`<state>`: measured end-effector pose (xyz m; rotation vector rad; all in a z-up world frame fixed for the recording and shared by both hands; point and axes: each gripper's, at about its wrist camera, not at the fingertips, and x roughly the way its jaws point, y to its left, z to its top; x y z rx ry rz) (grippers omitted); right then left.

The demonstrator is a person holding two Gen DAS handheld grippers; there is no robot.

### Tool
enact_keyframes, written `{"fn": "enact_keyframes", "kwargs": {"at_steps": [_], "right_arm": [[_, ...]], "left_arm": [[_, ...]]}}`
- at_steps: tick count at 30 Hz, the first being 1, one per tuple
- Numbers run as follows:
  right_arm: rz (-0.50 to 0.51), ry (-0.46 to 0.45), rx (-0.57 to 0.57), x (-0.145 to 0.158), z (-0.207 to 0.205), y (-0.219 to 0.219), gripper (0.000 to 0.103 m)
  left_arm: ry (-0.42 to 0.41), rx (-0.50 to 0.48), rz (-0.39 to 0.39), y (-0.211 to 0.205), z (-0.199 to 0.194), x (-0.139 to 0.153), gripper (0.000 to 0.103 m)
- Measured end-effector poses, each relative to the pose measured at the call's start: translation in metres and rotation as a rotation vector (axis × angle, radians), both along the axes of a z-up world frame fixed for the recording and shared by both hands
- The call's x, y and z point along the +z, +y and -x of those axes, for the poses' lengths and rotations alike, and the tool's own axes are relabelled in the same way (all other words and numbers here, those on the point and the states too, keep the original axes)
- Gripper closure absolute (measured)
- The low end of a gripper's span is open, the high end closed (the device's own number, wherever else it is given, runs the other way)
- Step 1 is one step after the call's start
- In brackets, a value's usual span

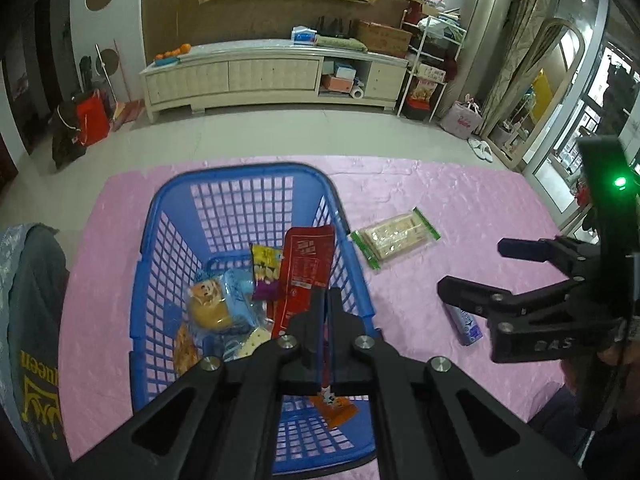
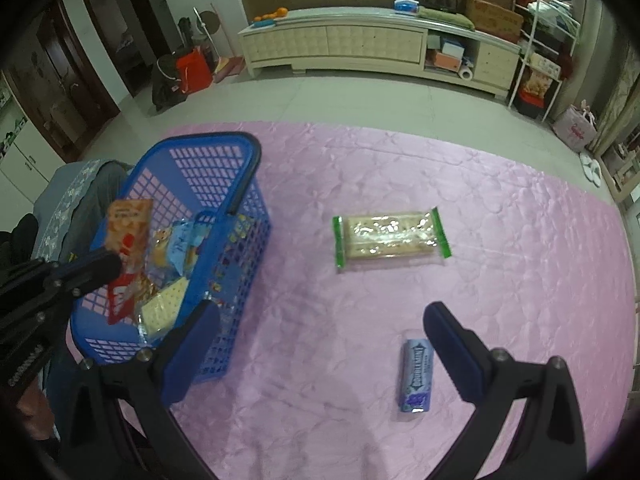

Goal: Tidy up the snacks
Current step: 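Carry the red pouch over the basket and open the left tool, then lower the right tool and grasp the cracker pack with green ends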

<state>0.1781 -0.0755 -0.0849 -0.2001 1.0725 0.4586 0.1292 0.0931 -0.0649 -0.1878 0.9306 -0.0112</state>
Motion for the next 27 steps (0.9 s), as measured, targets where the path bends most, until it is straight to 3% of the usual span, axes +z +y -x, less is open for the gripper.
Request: {"fn": "enact_keyframes", "kwargs": {"at_steps": [7,9,11,17,22,24,27], "right_arm": [[0.038,-0.002,0.005,-0.004,0.002,0.008,0.0],[0.043,0.0,0.006,-0.005,0.001,0.008,0.0],[0.047,-0.002,0.008,-0.006,-0.001,0.006,0.0],[0.071,0.001,0.011,-0.013,-0.015,-0.001,0.0],[0.133,-0.017,0.043,-0.018,-0.034,-0.004,0.0],[0.159,-0.018,0.058,-0.025,-0.042,-0.005,0.0],[0.187,-0.015,0.077,-0.035,-0.054,-0.008,0.0]], "left_arm": [[0.029,-0.004,-0.001,0.0,-0.002,-0.018,0.102],[0.031,0.003,-0.015,0.003,-0.004,-0.018,0.094],[0.039,0.006,-0.027,0.003,-0.006,-0.018,0.057],[0.049,0.004,-0.099,-0.002,-0.011,-0.017,0.033],[0.075,0.04,-0.079,0.004,-0.021,-0.02,0.032],[0.085,0.059,-0.058,0.006,-0.027,-0.022,0.026],[0.102,0.104,-0.091,0.008,-0.038,-0.03,0.025]]}}
